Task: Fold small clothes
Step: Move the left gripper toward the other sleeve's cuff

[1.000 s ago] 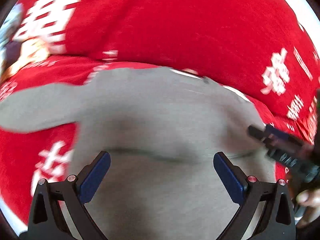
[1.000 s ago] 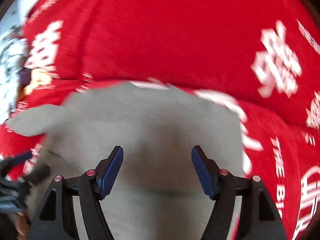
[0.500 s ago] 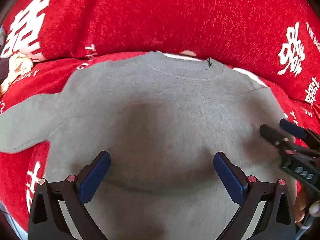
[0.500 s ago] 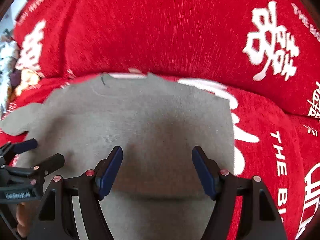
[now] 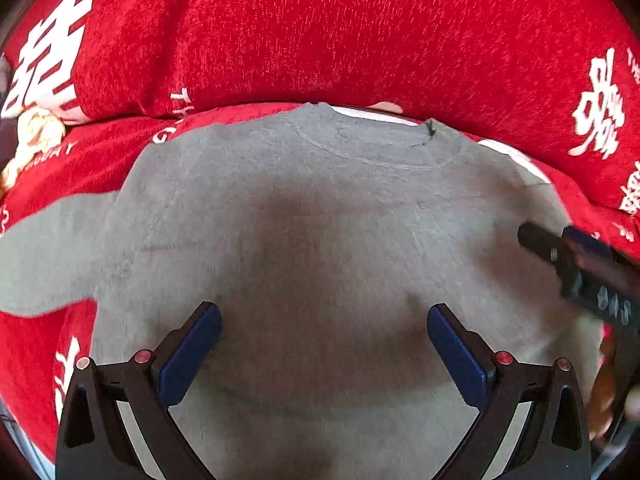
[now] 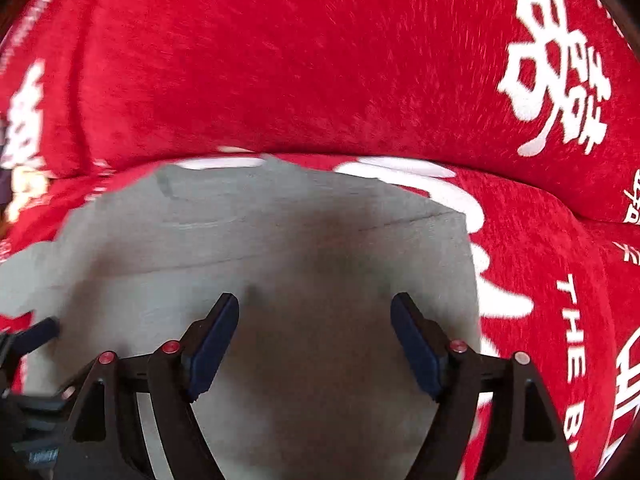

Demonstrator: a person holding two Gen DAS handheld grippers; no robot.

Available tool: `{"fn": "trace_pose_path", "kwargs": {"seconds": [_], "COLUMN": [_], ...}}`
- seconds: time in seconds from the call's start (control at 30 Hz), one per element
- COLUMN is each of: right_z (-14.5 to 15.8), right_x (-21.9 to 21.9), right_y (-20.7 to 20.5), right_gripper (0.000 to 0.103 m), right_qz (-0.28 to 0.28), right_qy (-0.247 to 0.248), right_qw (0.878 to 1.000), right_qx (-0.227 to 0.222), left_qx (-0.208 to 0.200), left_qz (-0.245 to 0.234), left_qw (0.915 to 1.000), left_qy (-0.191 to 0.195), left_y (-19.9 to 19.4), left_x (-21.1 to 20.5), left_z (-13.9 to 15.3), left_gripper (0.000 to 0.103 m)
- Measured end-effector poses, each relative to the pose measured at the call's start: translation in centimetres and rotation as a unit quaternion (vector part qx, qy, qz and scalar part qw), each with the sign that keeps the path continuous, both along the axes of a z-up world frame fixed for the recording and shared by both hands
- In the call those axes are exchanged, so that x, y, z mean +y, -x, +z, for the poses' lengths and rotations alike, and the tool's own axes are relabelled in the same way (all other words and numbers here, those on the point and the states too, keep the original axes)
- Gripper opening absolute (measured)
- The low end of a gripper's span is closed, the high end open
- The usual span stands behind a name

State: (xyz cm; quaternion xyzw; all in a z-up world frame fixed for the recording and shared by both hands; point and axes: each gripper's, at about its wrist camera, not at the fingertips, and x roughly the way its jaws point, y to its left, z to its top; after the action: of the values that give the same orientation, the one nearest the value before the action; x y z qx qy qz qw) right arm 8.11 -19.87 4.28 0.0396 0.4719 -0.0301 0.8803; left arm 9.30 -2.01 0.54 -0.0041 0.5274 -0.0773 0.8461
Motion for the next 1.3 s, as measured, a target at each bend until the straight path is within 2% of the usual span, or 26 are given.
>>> {"fn": "trace_pose_path", "kwargs": {"seconds": [0.13, 0.2, 0.27, 0.37, 0.43, 0.5, 0.57, 0.63, 0.77, 0.93, 1.07, 1.13, 1.2, 1.3], "right_z": [-1.0, -2.0, -1.5, -0.4, -1.0, -1.5, -1.7, -1.7, -1.7, -2.1, -2.0, -1.1, 0.0, 0.9], "right_x": [2.0, 2.2, 2.6, 2.7, 3.3, 3.7, 3.8, 3.1, 3.1, 3.3, 3.4, 3.3, 3.9, 5.6], "right_y": [2.3, 2.6, 3.9, 6.7, 8.5, 10.9, 13.1, 15.0, 17.9, 21.5, 23.6, 23.7, 23.5, 22.4], "right_gripper": [0.081, 0.081, 0.081, 0.081, 0.081, 0.081, 0.081, 0.082, 0.082, 0.082, 0.082, 0.083, 0.083, 0.083], "right_qz": [0.024, 0.030, 0.020, 0.019, 0.028, 0.041, 0.046, 0.042, 0.050, 0.058, 0.075, 0.072, 0.074, 0.089], "right_qy": [0.024, 0.039, 0.049, 0.025, 0.018, 0.049, 0.057, 0.042, 0.052, 0.061, 0.073, 0.052, 0.045, 0.054], "right_qw": [0.999, 0.998, 0.999, 0.999, 0.999, 0.998, 0.997, 0.998, 0.996, 0.996, 0.994, 0.996, 0.996, 0.994], "right_qx": [0.011, 0.025, 0.010, -0.005, 0.010, -0.011, -0.027, -0.036, -0.045, -0.042, -0.018, -0.012, -0.032, -0.043], "left_qx": [-0.004, -0.011, -0.016, -0.017, -0.014, -0.013, -0.040, -0.045, -0.053, -0.063, -0.050, -0.061, -0.075, -0.070], "left_qz": [-0.002, -0.006, -0.007, -0.008, -0.012, -0.018, -0.030, -0.030, -0.033, -0.036, -0.045, -0.029, 0.015, 0.112], "left_qw": [1.0000, 0.9996, 0.9996, 0.9998, 0.9998, 0.9997, 0.9982, 0.9982, 0.9977, 0.9971, 0.9976, 0.9977, 0.9969, 0.9906], "left_qy": [-0.007, -0.026, -0.023, 0.005, 0.002, -0.014, -0.032, -0.028, -0.025, -0.024, -0.016, 0.003, 0.016, 0.034], "left_y": [1.5, 2.2, 3.0, 4.9, 6.1, 7.3, 9.1, 10.3, 11.9, 14.5, 17.0, 17.1, 16.1, 13.0], "left_x": [0.1, -0.1, 0.0, 1.1, 1.5, 1.7, 1.8, 2.1, 2.9, 3.9, 5.5, 7.2, 10.2, 16.1], "left_z": [-0.4, -0.7, -0.2, 0.4, 0.0, -0.9, -1.0, -0.9, -0.9, -0.9, -0.4, 0.6, 1.5, 1.7], "left_gripper": [0.103, 0.103, 0.103, 0.103, 0.103, 0.103, 0.103, 0.103, 0.103, 0.103, 0.103, 0.103, 0.103, 0.103]}}
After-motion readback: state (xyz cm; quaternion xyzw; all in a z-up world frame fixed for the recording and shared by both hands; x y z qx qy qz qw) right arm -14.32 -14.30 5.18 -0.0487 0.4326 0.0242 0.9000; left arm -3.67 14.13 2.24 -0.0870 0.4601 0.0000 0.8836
